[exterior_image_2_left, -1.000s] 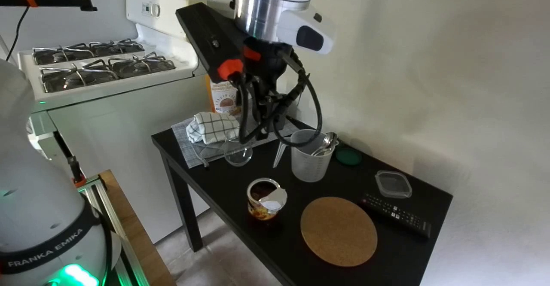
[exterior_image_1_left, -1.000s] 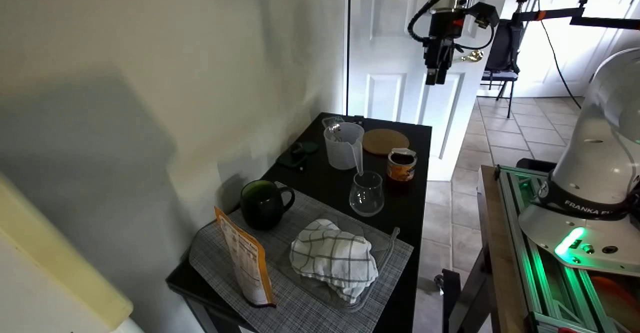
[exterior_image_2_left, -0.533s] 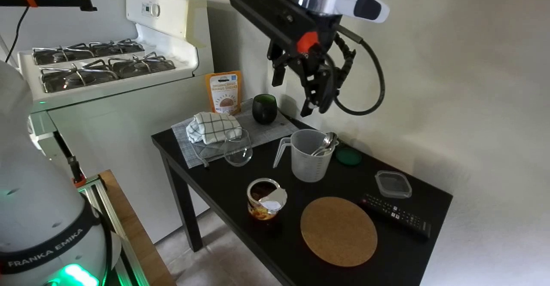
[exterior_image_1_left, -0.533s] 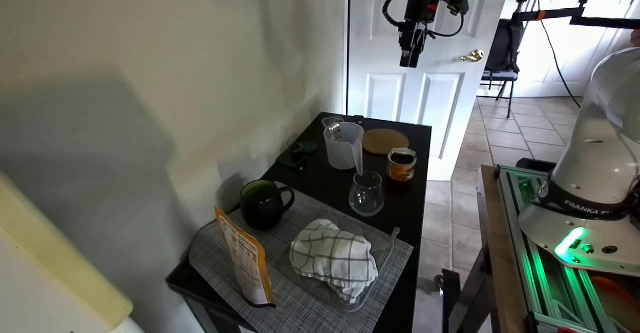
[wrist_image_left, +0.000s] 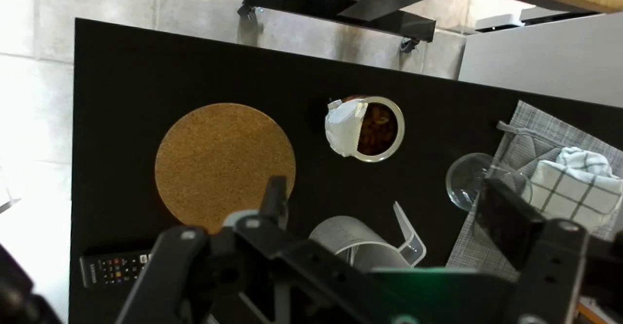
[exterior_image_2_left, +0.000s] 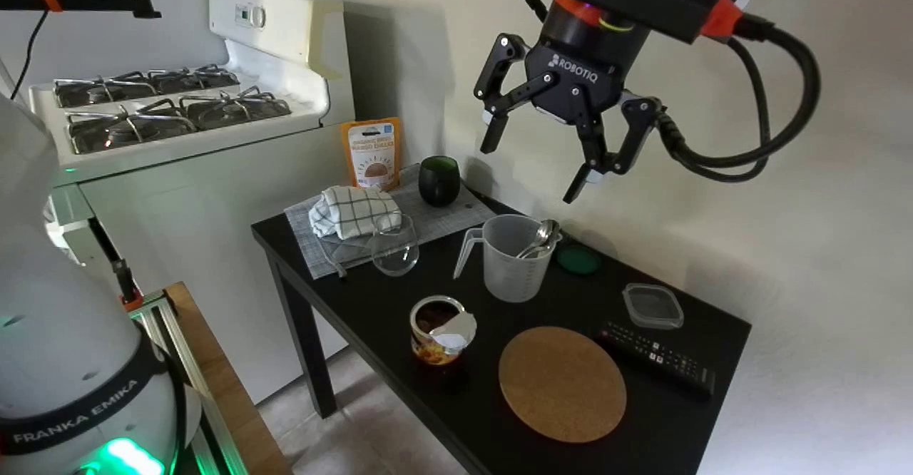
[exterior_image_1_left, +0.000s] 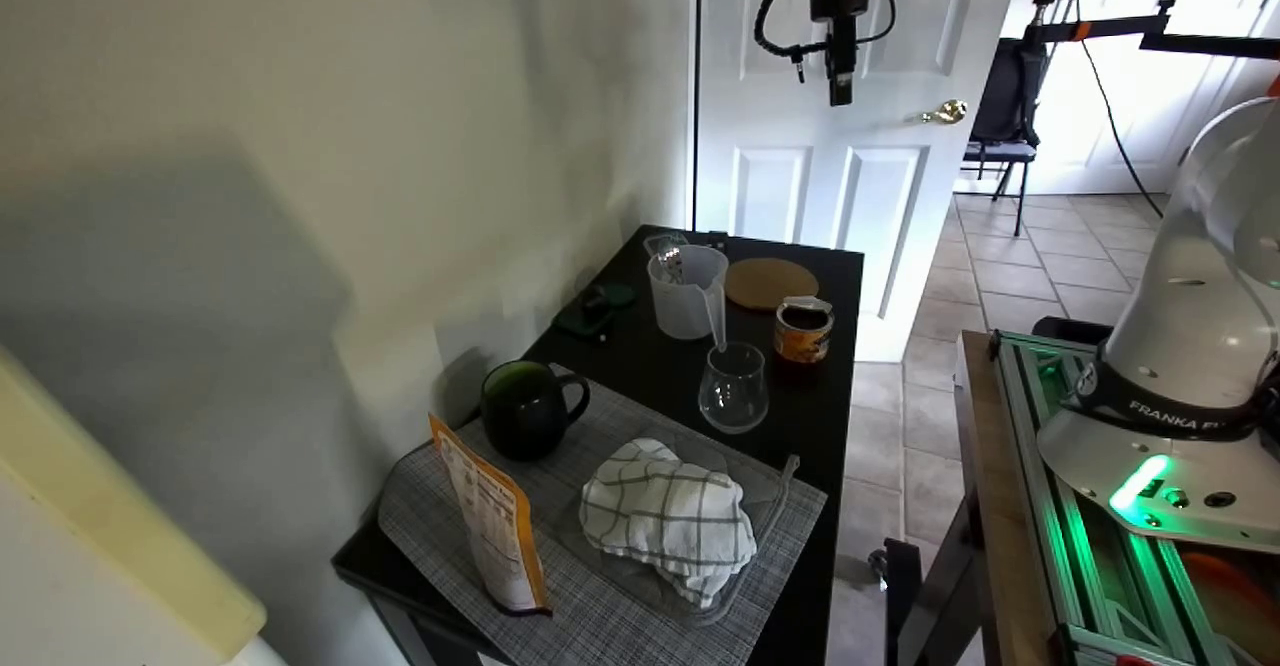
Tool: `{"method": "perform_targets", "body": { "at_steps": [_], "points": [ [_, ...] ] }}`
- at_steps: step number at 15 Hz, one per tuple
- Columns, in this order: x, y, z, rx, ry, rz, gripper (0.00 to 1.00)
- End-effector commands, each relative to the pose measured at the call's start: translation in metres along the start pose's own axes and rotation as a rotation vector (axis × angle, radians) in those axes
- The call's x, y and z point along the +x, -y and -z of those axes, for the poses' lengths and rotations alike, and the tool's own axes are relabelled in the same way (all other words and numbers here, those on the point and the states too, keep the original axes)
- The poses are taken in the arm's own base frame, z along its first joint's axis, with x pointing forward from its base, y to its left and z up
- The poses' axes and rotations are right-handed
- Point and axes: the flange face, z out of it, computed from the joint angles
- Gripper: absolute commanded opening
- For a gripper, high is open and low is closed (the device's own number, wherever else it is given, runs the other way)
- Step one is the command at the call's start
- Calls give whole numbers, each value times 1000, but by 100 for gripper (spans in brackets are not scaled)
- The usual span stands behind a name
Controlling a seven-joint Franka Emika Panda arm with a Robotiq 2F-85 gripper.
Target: Put the bowl in the jar
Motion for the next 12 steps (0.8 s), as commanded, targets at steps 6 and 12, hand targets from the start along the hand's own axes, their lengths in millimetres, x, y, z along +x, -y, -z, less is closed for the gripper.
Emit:
{"method": "perform_targets", "body": {
  "at_steps": [6, 12],
  "points": [
    [12, -2, 10, -112, -72, 193, 100],
    [67, -32, 1, -196, -154, 522, 100]
  ]
}}
